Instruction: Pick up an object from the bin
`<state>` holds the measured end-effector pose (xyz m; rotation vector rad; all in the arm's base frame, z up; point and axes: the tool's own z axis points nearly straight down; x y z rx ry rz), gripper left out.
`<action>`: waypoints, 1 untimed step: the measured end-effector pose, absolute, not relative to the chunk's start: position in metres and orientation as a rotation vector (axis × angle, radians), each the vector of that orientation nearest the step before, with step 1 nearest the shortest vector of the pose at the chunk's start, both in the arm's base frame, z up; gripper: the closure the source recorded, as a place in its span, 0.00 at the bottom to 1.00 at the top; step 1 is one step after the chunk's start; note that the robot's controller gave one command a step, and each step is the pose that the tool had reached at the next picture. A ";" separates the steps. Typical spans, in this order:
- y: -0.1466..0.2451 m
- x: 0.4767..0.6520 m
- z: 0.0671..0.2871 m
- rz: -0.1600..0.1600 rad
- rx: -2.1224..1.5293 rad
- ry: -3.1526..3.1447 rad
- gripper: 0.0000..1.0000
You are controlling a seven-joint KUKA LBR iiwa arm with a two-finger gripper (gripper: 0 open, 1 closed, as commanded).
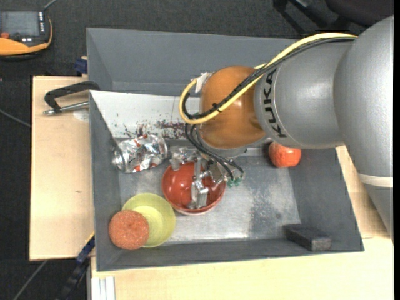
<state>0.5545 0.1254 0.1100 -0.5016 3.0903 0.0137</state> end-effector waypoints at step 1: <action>0.104 0.535 0.082 0.012 -0.960 2.974 0.00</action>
Offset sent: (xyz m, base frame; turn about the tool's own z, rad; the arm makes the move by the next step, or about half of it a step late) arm -0.0213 -0.0223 -0.0294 -0.3043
